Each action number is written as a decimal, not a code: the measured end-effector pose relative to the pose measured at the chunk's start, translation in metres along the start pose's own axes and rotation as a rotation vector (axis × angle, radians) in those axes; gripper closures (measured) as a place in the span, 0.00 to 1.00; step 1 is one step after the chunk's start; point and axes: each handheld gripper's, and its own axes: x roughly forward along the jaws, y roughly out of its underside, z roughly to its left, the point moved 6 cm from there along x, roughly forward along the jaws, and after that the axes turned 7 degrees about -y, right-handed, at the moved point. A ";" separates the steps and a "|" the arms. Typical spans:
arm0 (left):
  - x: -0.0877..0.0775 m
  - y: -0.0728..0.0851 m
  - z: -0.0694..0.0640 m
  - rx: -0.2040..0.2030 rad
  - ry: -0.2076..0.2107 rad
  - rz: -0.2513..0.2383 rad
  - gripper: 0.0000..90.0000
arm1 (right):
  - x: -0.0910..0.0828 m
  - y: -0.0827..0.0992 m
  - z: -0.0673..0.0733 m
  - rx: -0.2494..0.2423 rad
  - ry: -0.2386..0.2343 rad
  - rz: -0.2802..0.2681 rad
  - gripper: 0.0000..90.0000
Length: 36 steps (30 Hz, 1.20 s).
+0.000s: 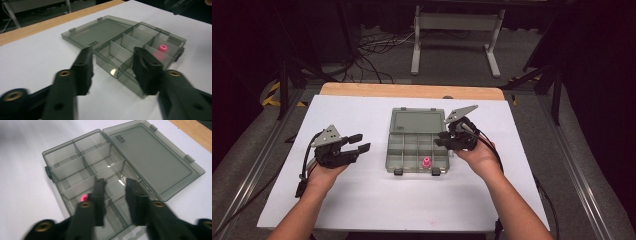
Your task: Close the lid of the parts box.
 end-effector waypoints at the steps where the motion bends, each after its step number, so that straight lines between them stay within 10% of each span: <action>1: 0.001 -0.002 0.001 0.005 -0.006 0.009 0.72 | -0.001 0.000 -0.002 0.000 0.003 0.001 0.92; 6: 0.009 -0.010 0.007 0.021 -0.031 0.053 1.00 | -0.003 0.000 -0.012 0.020 0.016 0.011 1.00; 36: 0.070 -0.044 0.039 0.012 -0.043 0.223 1.00 | 0.000 -0.006 -0.073 0.054 0.101 -0.017 1.00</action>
